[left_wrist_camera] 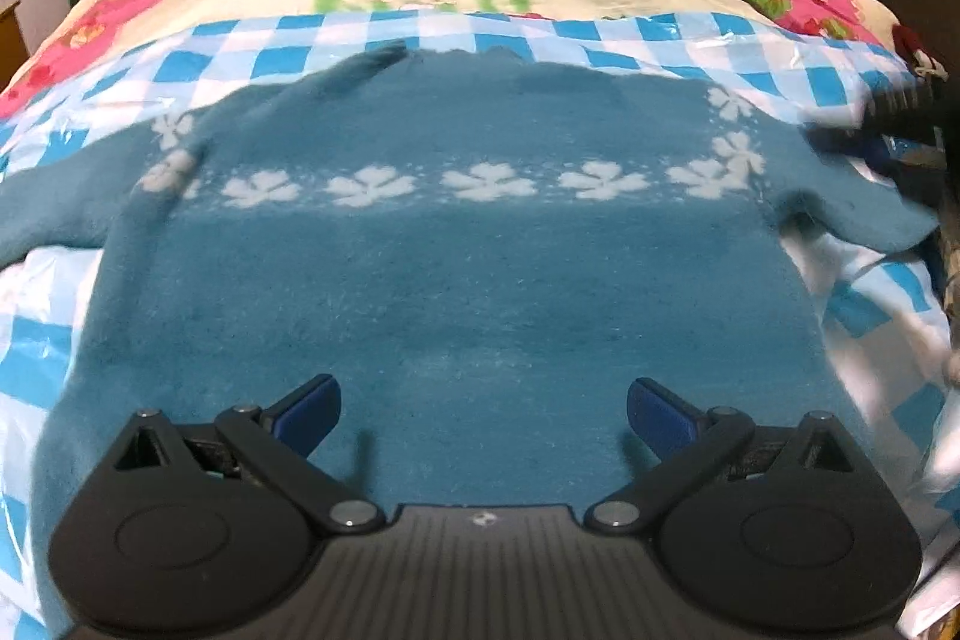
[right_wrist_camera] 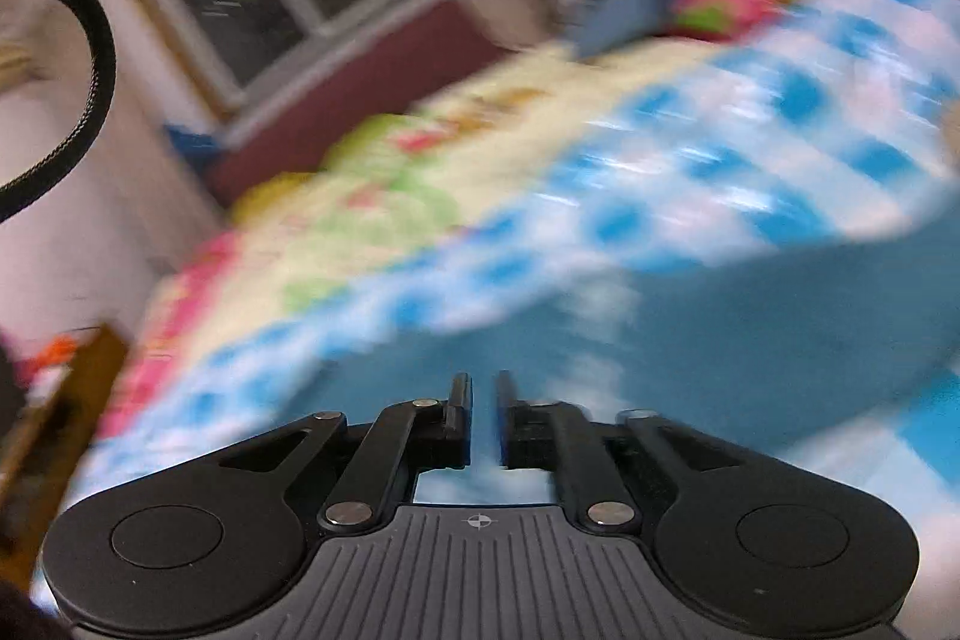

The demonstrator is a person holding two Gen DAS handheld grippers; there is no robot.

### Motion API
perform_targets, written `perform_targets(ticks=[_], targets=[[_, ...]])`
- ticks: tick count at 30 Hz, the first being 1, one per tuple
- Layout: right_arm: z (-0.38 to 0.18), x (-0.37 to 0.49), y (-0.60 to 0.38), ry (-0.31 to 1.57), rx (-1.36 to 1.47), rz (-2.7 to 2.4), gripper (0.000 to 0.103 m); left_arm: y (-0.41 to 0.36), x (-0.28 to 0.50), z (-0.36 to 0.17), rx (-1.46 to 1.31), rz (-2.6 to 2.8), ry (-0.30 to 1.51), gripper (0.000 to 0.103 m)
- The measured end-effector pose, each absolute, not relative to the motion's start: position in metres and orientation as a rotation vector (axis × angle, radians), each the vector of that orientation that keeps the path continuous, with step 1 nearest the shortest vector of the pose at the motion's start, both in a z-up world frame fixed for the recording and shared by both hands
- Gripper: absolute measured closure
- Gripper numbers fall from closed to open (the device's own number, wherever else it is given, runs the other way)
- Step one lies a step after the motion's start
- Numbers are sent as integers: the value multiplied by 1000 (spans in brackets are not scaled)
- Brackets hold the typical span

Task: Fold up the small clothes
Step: 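Lift the held sleeve with the right gripper and fold it across the body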

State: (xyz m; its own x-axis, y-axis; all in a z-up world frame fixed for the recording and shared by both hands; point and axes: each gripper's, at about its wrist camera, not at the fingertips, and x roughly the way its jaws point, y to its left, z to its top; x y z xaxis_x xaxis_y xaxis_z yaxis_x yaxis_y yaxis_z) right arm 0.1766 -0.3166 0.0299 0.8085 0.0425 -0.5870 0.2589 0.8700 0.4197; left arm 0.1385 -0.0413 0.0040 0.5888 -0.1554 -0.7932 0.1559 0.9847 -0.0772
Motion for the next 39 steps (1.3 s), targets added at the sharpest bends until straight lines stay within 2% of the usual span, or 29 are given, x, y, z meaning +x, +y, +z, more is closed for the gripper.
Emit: perform_targets(ticks=[3,4,5,7,8,14,22,24,33,35,36,38,39], targets=[[17,165,-370,664,563,-353,90,-50,143,5,-3,-210,916,0],[14,162,-387,662,584,-400,85,-53,144,4,-8,-219,914,0],[14,161,-406,660,609,-456,80,-58,147,4,-15,-229,914,0],[13,155,-431,646,663,-534,55,-68,150,3,-20,-249,919,0],[10,155,-443,644,708,-566,51,-74,152,2,-19,-260,922,0],[-13,151,-465,650,832,-653,52,-97,151,1,21,-315,935,0],[-12,143,-478,558,921,-709,56,-101,155,-3,14,-328,947,0],[-16,152,-479,556,913,-716,50,-100,154,-4,9,-326,950,0],[-11,172,-458,519,824,-663,50,-92,153,-12,-3,-314,982,0],[-18,179,-470,525,881,-683,50,-92,150,-12,-2,-314,984,0],[-22,184,-475,530,891,-696,54,-92,149,-12,-2,-316,986,0],[-25,188,-477,536,893,-680,76,-91,148,-11,-3,-320,984,0],[-24,189,-475,531,893,-643,92,-90,147,-11,-3,-318,981,0]])
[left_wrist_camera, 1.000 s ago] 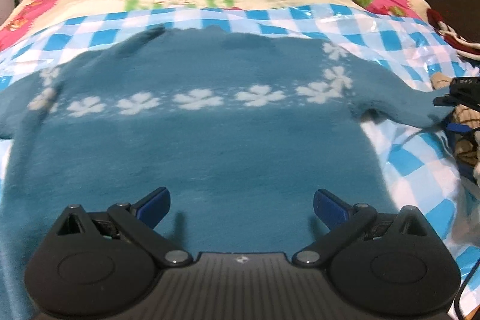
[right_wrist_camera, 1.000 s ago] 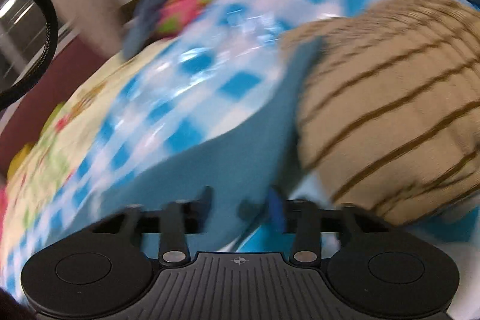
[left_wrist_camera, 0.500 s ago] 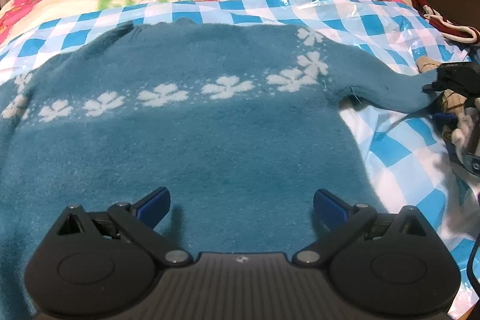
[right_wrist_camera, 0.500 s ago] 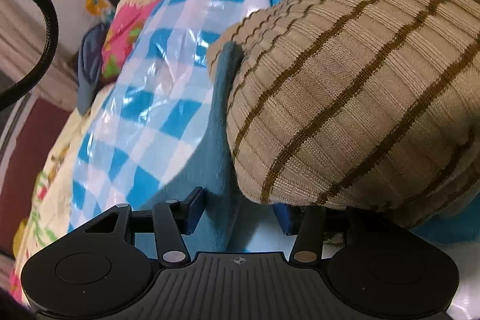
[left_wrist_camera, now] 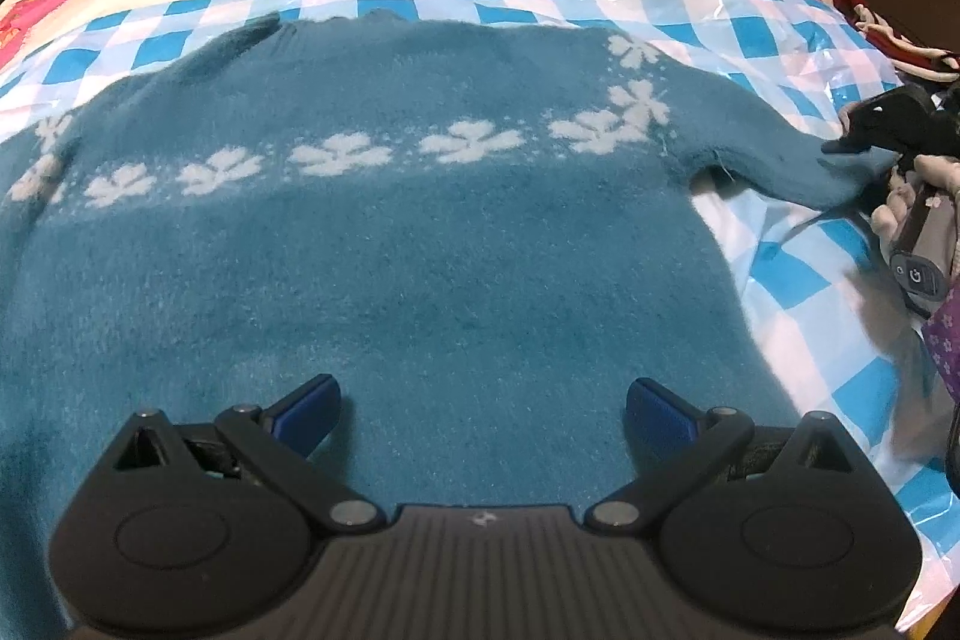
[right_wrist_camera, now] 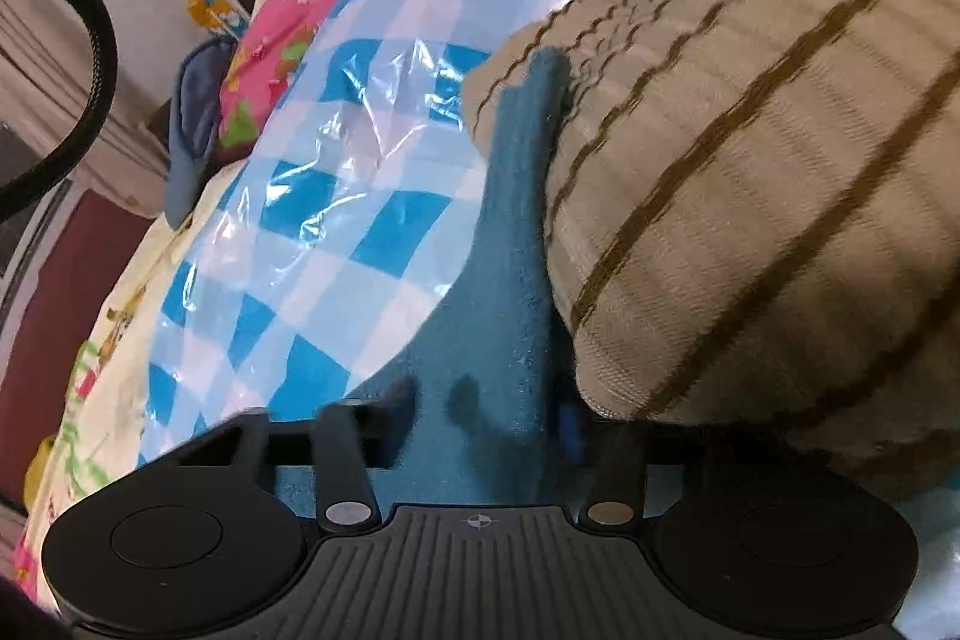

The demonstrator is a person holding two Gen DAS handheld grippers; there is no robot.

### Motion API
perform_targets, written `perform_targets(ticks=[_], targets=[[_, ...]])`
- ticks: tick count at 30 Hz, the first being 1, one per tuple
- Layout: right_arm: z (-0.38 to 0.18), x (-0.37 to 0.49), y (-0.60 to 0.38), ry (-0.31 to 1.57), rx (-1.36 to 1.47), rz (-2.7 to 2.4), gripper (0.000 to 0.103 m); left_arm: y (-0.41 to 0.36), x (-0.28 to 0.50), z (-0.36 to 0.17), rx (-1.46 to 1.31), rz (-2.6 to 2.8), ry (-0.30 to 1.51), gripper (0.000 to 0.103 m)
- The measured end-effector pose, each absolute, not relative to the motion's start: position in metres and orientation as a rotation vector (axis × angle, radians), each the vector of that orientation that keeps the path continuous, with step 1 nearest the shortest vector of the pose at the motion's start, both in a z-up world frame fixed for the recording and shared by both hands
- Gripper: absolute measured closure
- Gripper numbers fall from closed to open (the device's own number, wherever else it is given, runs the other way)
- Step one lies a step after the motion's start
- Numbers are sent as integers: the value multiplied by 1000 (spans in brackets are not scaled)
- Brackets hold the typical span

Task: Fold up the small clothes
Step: 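Lift the held sleeve with the right gripper and fold it across the body, then lay the sleeve on the sweater body and open the right gripper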

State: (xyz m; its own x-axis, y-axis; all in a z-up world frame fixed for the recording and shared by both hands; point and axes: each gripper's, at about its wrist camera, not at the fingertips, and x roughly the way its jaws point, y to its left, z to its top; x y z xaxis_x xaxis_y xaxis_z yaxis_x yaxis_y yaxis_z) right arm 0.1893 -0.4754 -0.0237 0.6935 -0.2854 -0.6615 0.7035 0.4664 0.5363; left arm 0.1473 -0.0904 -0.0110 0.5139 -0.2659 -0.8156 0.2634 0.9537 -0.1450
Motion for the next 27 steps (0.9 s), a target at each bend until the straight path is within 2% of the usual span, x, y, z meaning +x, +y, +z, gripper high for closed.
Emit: perform_targets(ticks=[7,10,13,16,22,27], targets=[[51,205,-412,413,728,-361,92,-66,147,-9,-35,-280,964,0],[82,226,-347,393,605,-158,92,-47,144,-8,-55,-248,954,0],[90,246,-265,424,480,50,92,-25,138,-9,-71,-210,951,0],[71,267,-186,489,343,212,92,-4,131,-13,-86,-164,957,0],[-22,281,-75,702,-33,325,92,29,120,-11,-94,-115,940,0],[-32,254,-50,629,-283,340,88,38,118,-12,-123,-126,930,0]])
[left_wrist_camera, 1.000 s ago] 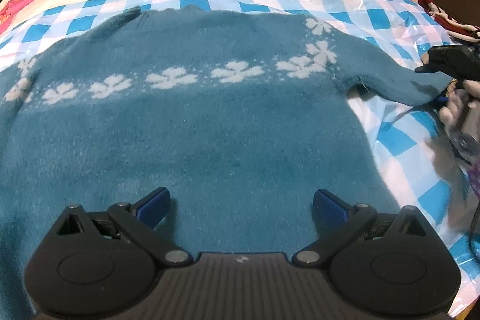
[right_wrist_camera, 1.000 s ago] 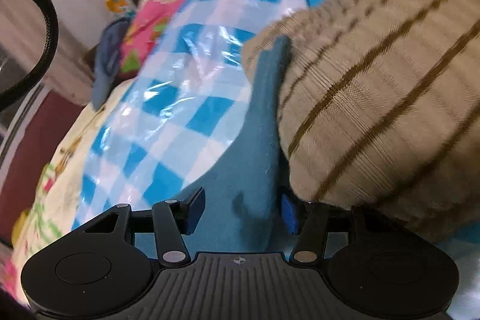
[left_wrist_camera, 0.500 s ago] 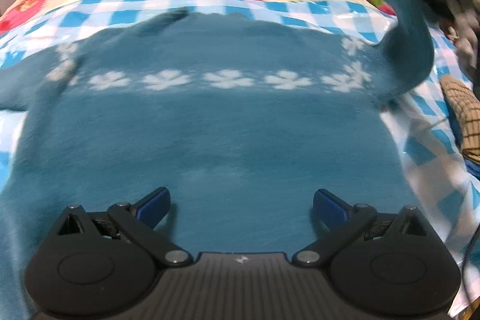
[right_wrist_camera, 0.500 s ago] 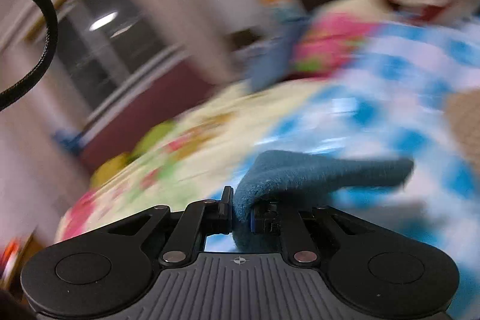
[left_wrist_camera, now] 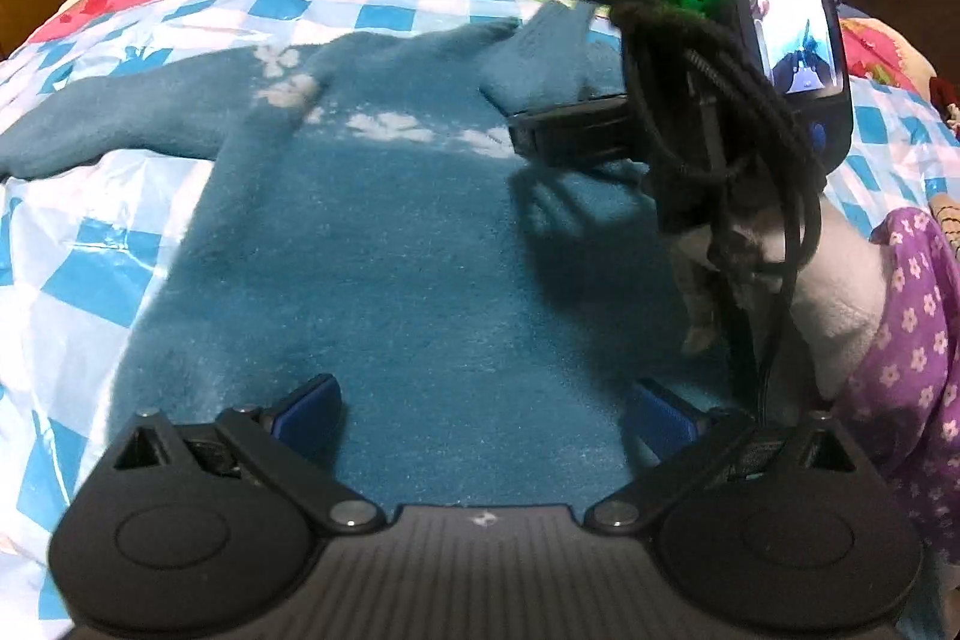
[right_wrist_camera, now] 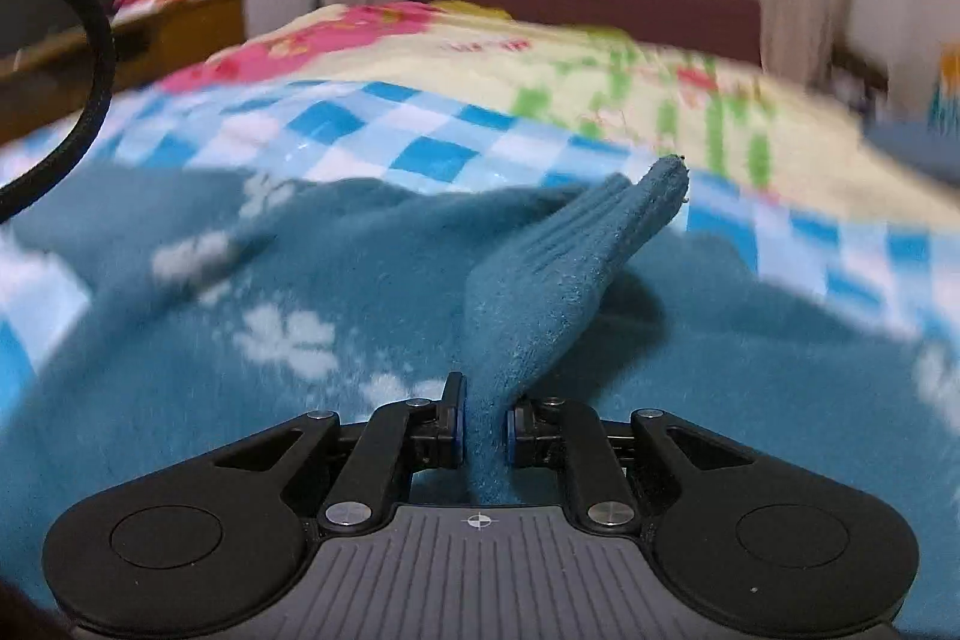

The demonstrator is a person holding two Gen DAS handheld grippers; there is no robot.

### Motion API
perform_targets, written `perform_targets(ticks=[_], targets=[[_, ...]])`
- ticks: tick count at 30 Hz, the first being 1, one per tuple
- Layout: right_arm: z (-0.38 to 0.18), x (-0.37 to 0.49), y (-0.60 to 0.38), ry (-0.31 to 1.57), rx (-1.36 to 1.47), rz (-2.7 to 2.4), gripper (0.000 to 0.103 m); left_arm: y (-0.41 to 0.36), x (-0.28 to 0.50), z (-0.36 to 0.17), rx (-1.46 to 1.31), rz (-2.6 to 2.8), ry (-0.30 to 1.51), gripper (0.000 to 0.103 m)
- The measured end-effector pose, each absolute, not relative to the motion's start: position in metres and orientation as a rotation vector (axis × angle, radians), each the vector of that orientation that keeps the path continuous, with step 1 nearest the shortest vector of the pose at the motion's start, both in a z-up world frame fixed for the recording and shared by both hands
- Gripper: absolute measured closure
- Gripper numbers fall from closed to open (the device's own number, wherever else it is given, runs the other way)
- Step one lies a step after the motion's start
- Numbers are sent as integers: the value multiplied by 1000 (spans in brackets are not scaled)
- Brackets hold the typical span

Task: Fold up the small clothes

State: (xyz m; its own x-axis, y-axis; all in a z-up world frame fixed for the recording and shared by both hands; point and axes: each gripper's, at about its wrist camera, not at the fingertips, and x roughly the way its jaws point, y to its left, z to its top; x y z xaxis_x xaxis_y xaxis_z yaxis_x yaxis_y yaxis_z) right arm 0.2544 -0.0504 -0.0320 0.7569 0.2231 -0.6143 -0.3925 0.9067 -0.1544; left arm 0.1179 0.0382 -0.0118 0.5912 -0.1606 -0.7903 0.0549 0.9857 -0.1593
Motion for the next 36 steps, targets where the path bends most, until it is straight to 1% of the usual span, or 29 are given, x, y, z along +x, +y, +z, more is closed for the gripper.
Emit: perform_targets(ticks=[2,6,8,11,15,17,18,19,20,25,26,27,29,33,36], targets=[[-28,253,-49,626,-295,338,88,39,116,-11,-127,-133,923,0],[-11,259,-61,627,-186,318,84,43,111,-8,-144,-142,906,0],[-6,265,-62,630,-149,325,84,46,111,-7,-152,-143,904,0],[-10,279,-49,646,-169,311,82,49,107,-4,-157,-140,899,0],[-15,274,-27,635,-240,345,81,53,103,-2,-147,-134,890,0],[-17,268,-22,651,-231,394,74,54,102,-1,-136,-135,888,0],[-18,264,-21,655,-229,417,65,54,102,-1,-131,-137,888,0],[-18,261,-20,657,-227,425,61,54,102,-1,-125,-137,888,0],[-18,258,-23,655,-215,430,61,53,102,-1,-120,-137,887,0],[4,242,-71,652,-37,400,60,51,106,4,-100,-134,875,0],[8,238,-85,641,-11,375,58,50,109,6,-93,-135,866,0],[13,234,-104,624,9,329,54,49,112,7,-87,-136,858,0],[17,230,-139,605,28,229,52,46,122,11,-71,-144,839,0],[6,242,-203,624,10,12,52,36,161,14,-18,-143,796,0],[-14,267,-236,726,17,-109,52,26,196,11,27,-115,767,0]])
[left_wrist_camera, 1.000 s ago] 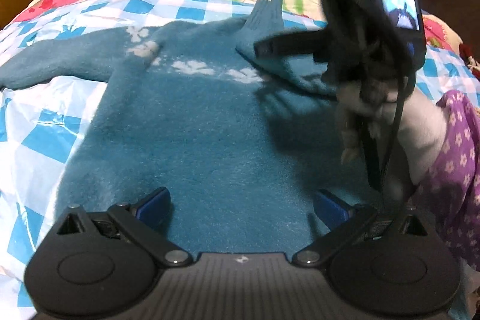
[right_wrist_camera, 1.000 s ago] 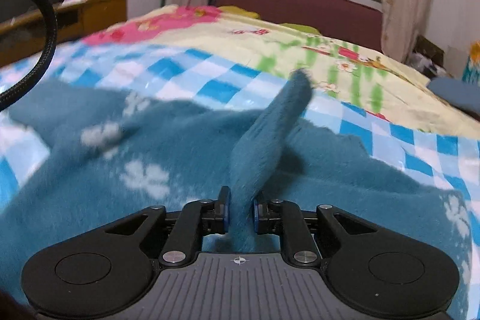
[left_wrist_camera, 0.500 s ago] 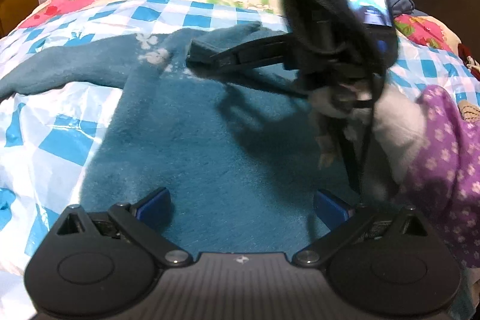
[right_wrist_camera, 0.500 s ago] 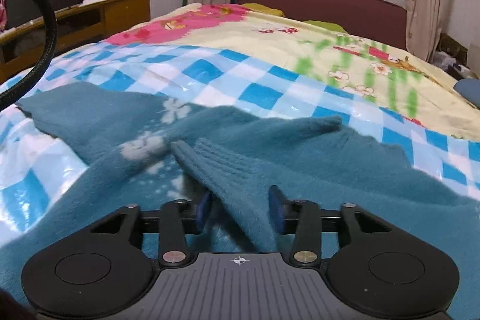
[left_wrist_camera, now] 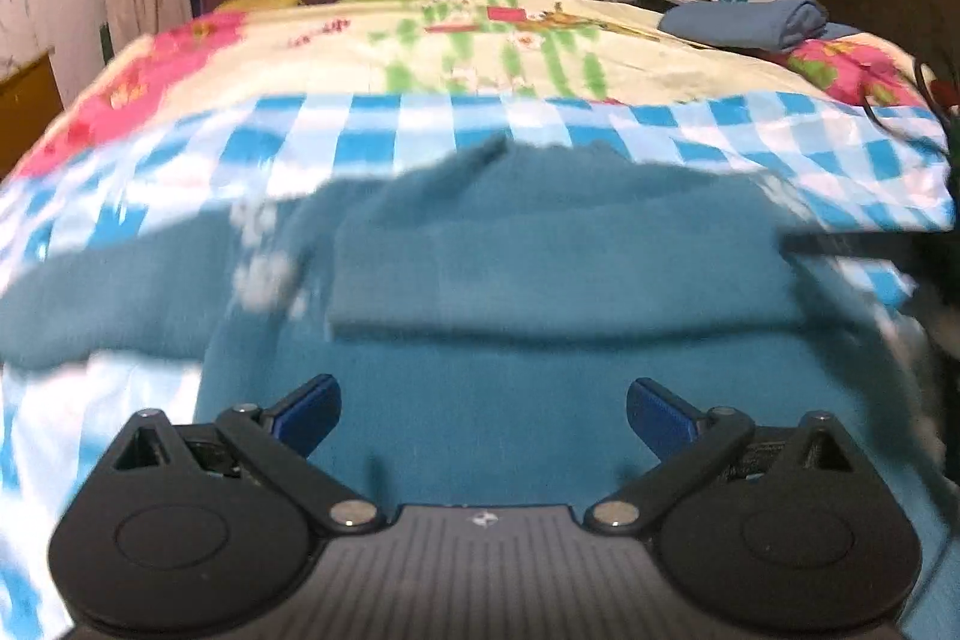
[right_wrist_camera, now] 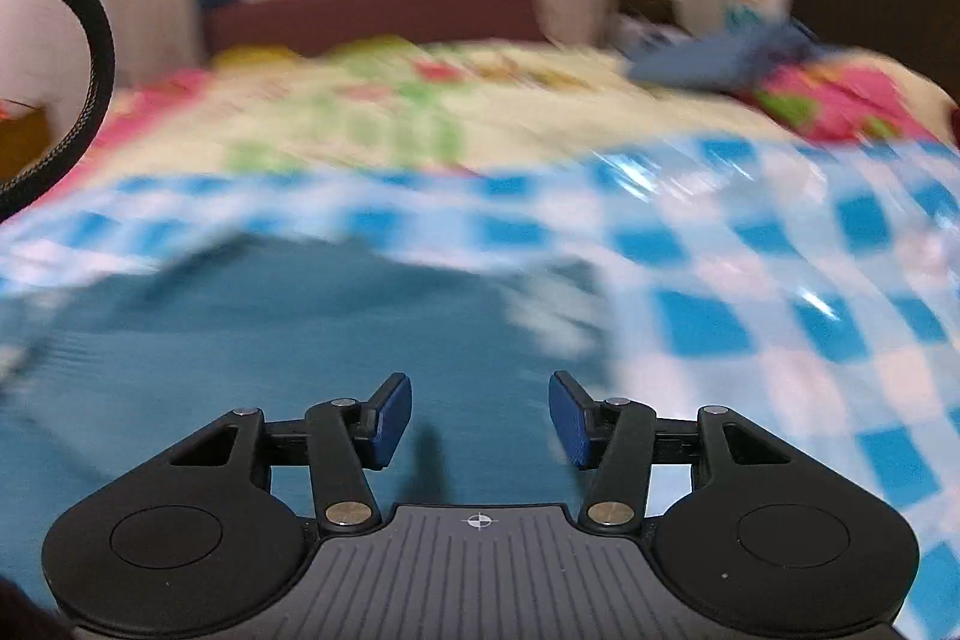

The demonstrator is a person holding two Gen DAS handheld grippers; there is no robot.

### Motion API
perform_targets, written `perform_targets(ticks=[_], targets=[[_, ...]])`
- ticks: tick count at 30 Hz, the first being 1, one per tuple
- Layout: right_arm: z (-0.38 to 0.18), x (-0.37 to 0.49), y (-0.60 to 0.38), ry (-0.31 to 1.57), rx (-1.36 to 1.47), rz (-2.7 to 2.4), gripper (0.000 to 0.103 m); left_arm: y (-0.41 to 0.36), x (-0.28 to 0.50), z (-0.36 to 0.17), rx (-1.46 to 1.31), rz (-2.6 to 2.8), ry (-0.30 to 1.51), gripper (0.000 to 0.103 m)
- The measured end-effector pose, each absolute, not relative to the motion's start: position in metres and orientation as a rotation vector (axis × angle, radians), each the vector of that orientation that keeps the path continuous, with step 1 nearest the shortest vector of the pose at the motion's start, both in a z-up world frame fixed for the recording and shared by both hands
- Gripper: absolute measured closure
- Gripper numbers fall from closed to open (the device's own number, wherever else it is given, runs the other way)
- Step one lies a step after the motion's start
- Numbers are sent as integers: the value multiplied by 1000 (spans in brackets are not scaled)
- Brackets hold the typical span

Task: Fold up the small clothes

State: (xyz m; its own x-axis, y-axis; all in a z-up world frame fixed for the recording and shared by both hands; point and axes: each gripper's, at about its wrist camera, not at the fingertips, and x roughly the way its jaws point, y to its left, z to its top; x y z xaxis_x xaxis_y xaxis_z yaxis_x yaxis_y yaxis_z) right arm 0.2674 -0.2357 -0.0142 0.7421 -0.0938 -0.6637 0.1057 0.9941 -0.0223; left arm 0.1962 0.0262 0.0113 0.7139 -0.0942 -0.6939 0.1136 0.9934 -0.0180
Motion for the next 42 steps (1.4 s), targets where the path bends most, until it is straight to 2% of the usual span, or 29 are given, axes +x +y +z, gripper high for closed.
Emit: perform_targets(ticks=[3,6,11,16,20,26,30,31,34,42], targets=[[-25,276,-255,773,113,-107,52,18,231,1,83,-77,765,0],[-21,272,-250,750,64,-93,52,15,256,-17,135,-26,827,0],[-13,280,-252,714,89,-93,51,25,258,-15,80,20,787,0],[-26,307,-261,797,193,-77,47,27,264,-14,71,23,778,0],[-30,316,-260,804,194,-74,54,22,275,-29,125,47,817,0],[-35,333,-251,830,149,-94,54,21,286,-35,117,70,829,0],[-7,309,-244,763,59,-105,54,33,262,-21,59,40,819,3],[1,298,-235,731,27,-65,51,38,253,-16,31,23,821,3],[15,273,-200,700,-18,152,51,48,222,-6,41,-1,806,3],[-9,250,-63,714,-265,628,48,83,165,10,81,-5,784,3]])
